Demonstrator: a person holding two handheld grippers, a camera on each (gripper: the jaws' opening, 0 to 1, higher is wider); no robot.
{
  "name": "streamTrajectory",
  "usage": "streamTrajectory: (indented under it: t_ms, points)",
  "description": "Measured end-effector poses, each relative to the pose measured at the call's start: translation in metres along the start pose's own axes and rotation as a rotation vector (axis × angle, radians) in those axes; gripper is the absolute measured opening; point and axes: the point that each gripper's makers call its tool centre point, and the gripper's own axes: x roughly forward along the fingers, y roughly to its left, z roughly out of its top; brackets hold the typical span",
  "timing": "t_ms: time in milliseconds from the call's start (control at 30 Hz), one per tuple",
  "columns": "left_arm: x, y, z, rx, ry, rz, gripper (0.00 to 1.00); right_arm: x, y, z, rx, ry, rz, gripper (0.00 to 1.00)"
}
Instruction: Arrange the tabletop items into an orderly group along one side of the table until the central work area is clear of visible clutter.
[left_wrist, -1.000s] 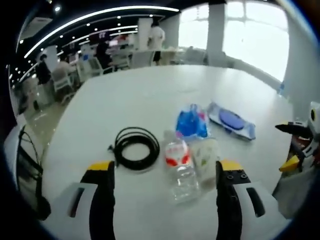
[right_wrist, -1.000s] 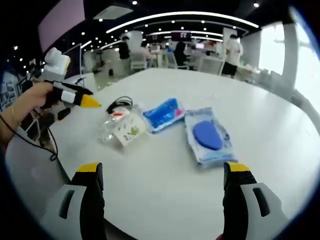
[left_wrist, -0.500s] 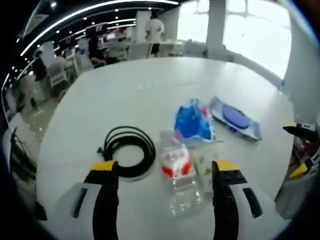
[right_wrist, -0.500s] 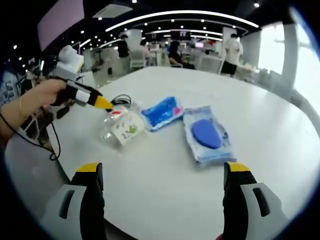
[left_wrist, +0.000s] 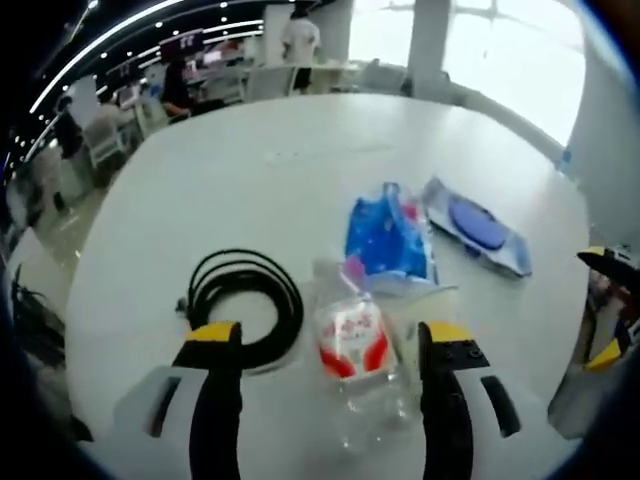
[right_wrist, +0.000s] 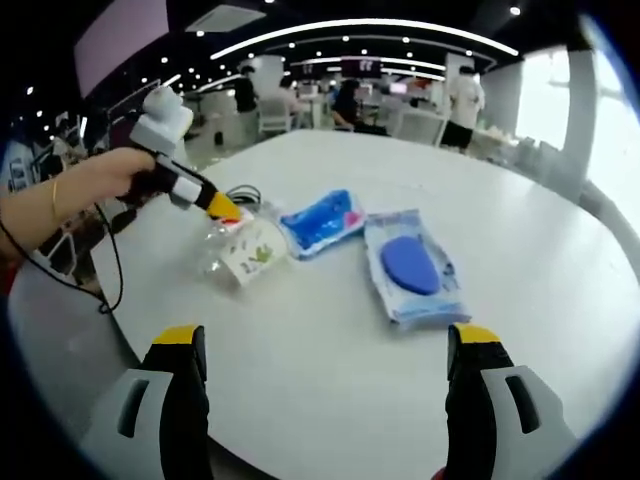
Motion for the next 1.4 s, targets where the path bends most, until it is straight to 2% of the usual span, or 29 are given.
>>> streamTrajectory:
  t_ms: [400,533,800,967,1067,1167,1267,1400]
  points:
    - [0.016,-0.002,-0.005,-0.016,0.074,0.006,0.62,-0.001,0.000,-0.001,0.004,0.004,-0.004,0.99]
    - [0.020,-0.003,-0.003,-0.036,0.079,0.009,0.58,-0.002,0.000,-0.001,0.007,0.005,-0.007,0.99]
    - [0.026,-0.006,-0.004,-0.065,0.141,-0.004,0.51,-0.002,0.000,0.000,0.008,0.004,-0.010,0.99]
    - [0.031,-0.013,-0.005,-0.053,0.186,-0.023,0.47,-0.003,0.000,0.000,0.007,0.005,-0.012,0.99]
    - [0.034,-0.016,-0.009,-0.048,0.237,-0.029,0.45,-0.003,-0.001,0.000,0.015,0.002,-0.014,0.99]
    - [0.034,-0.018,-0.016,-0.029,0.319,-0.043,0.39,-0.003,-0.002,-0.001,0.019,0.004,-0.014,0.99]
    - [0.037,-0.016,-0.013,-0.043,0.326,-0.032,0.37,-0.003,-0.002,-0.001,0.017,0.007,-0.012,0.99]
    - [0.035,-0.017,-0.015,-0.036,0.387,-0.039,0.37,-0.003,-0.002,-0.001,0.015,0.008,-0.011,0.99]
